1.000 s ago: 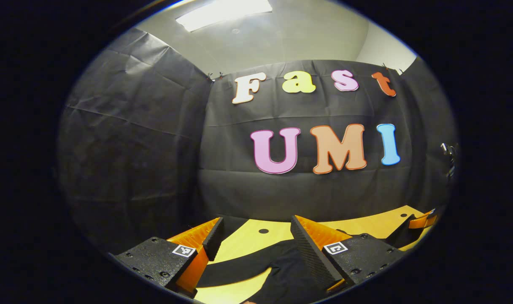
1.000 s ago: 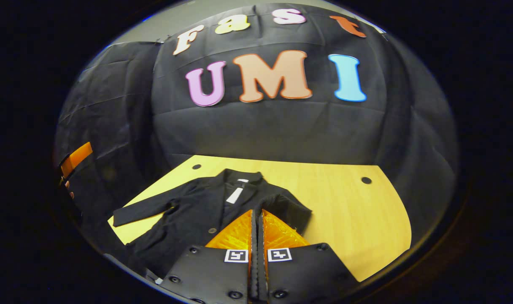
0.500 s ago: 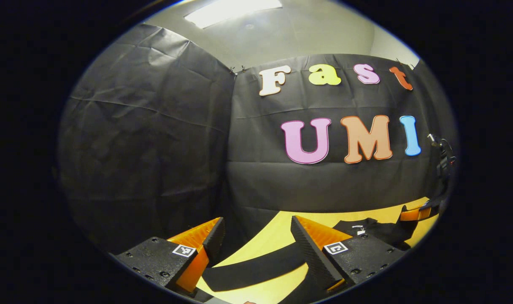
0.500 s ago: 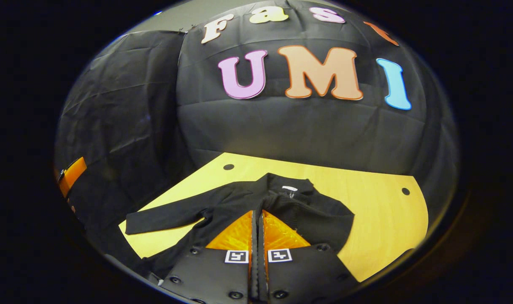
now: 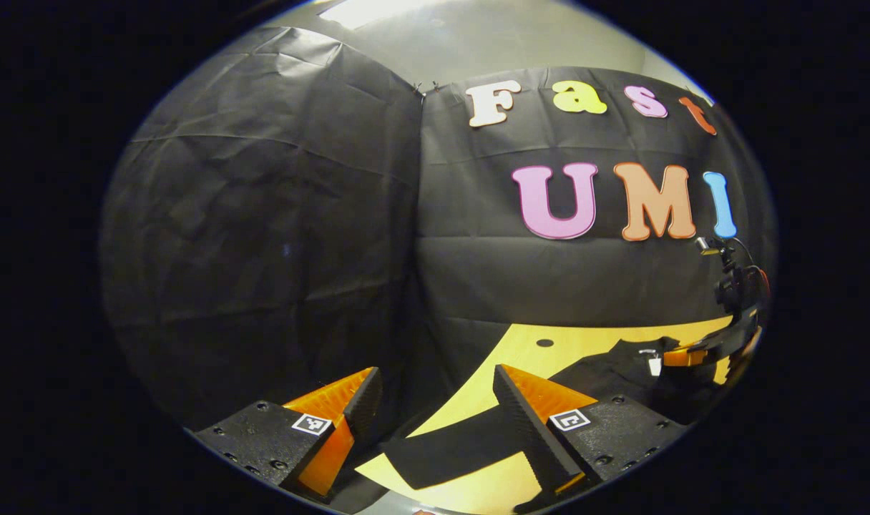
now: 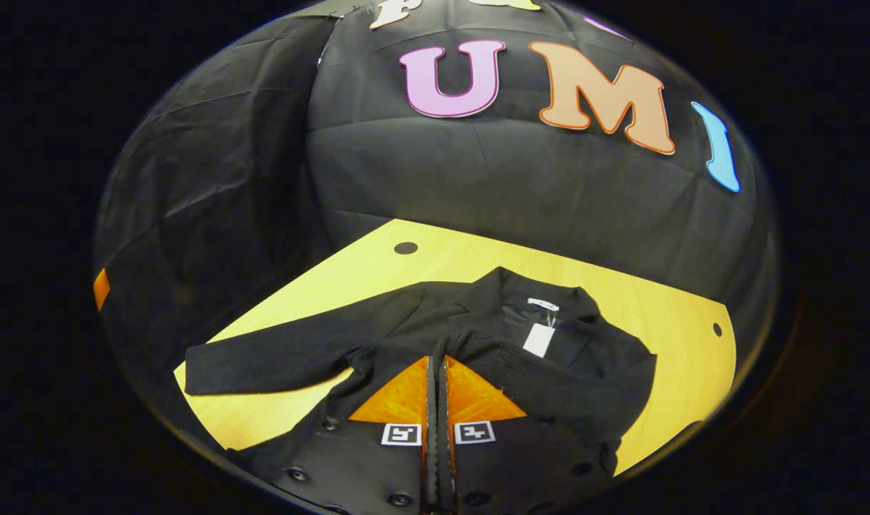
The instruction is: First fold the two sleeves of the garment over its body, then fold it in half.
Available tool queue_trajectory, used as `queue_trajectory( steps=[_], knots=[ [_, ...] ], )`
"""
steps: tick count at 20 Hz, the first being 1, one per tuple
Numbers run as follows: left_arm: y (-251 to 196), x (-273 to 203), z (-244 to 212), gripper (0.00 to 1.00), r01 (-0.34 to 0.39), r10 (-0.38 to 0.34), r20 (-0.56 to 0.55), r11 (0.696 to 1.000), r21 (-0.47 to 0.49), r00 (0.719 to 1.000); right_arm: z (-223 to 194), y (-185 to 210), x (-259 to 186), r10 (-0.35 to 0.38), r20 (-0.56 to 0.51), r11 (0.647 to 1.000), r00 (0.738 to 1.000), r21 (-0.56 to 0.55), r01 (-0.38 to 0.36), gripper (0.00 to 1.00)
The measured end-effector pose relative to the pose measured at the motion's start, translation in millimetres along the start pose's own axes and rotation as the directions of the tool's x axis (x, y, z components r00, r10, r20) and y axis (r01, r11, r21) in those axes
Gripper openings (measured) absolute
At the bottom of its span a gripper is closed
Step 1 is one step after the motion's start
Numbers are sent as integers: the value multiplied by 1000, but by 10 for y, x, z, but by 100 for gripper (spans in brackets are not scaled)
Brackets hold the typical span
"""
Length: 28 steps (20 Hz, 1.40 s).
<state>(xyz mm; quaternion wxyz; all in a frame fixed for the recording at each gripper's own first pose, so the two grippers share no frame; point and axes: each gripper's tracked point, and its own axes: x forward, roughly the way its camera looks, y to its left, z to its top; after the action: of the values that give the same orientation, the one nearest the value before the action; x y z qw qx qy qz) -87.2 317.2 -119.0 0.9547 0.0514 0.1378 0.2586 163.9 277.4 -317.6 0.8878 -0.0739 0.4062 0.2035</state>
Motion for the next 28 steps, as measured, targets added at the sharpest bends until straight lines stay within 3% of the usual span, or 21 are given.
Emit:
queue_trajectory(
  steps=[1,2,6,12,13,15,17,20,22,23,25,27,28],
  knots=[
    [29,39,-115,94,3,-3,-24,1000,3,1000,-7,112,33,39,-11,999,999,29,-39,3],
    [58,92,-238,94,9,-9,-48,1000,3,999,88,269,62,85,9,995,996,52,-85,22],
    [182,332,-784,95,12,-9,-166,1000,15,986,418,62,-179,-22,163,999,986,26,18,100],
    [236,652,-1479,95,26,-20,-319,1000,13,947,376,-361,-844,-134,218,990,967,66,123,100],
    [221,674,-1596,100,26,-24,-349,1000,1,937,327,-434,-948,-155,222,986,963,87,139,100],
    [202,706,-1827,95,19,-28,-400,999,-26,916,269,-592,-1125,-198,223,977,955,127,173,100],
    [182,702,-2042,95,13,-39,-456,998,-60,889,194,-755,-1296,-243,222,966,944,150,213,100],
    [126,601,-2383,96,8,-40,-568,998,-59,822,154,-907,-1487,-286,224,953,932,166,253,100],
    [119,695,-2259,100,42,-53,-499,999,-33,865,169,-971,-1590,-309,235,947,922,165,275,100],
    [77,669,-2298,98,61,-68,-516,998,-29,854,171,-982,-1641,-316,239,945,918,161,283,100],
    [-15,679,-2296,87,98,-105,-491,994,-41,865,163,-1006,-1699,-326,244,943,913,147,298,100],
    [-157,682,-2279,55,131,-132,-481,991,-36,867,130,-1010,-1772,-330,240,942,913,146,302,100],
    [-222,638,-2295,46,149,-141,-492,989,-23,859,116,-1003,-1812,-328,240,942,913,155,298,100]
  ],
)
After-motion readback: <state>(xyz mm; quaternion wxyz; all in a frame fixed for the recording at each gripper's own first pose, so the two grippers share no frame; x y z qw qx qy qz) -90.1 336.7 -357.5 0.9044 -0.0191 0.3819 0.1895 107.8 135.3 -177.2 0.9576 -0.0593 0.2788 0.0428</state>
